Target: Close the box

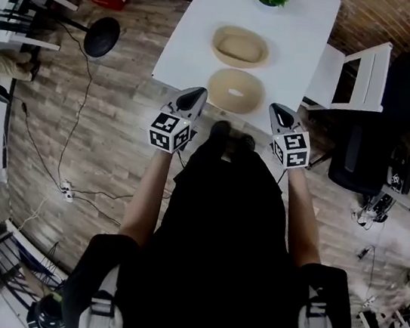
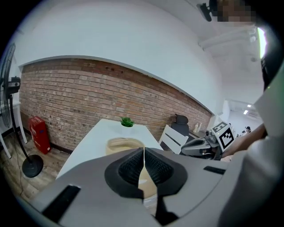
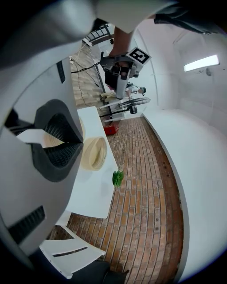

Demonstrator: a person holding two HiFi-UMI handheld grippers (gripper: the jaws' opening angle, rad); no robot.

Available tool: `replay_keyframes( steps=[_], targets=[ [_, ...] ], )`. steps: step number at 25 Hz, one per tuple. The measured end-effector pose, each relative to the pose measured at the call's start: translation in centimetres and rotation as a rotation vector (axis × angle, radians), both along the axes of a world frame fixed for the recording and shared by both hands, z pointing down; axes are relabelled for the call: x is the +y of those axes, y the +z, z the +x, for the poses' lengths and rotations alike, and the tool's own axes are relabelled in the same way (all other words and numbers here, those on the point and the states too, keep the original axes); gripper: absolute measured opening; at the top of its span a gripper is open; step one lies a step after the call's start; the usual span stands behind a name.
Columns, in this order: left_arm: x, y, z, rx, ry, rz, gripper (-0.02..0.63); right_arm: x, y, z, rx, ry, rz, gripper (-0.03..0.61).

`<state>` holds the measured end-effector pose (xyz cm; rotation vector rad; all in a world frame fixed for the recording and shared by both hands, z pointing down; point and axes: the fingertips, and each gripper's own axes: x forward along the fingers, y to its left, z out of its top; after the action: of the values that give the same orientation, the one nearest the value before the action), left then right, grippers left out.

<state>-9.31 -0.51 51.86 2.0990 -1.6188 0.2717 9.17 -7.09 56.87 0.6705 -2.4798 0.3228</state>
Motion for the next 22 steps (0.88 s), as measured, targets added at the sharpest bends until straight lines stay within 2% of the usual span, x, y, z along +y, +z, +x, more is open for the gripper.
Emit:
replay_keyframes(
  steps=[10,22],
  targets=[
    [-2.5,2.4,-2.7,0.011,0.109,-0.03,0.025,-0.9,1.8,-0.6,0.031,0.124,-0.014,-0.002],
    [-4.7,5.8,-3.6,0.028,0.216,-0.082,0.025,-1.7,4.6,-0.8,0.062,0.237,-0.047,-0.002]
  ],
)
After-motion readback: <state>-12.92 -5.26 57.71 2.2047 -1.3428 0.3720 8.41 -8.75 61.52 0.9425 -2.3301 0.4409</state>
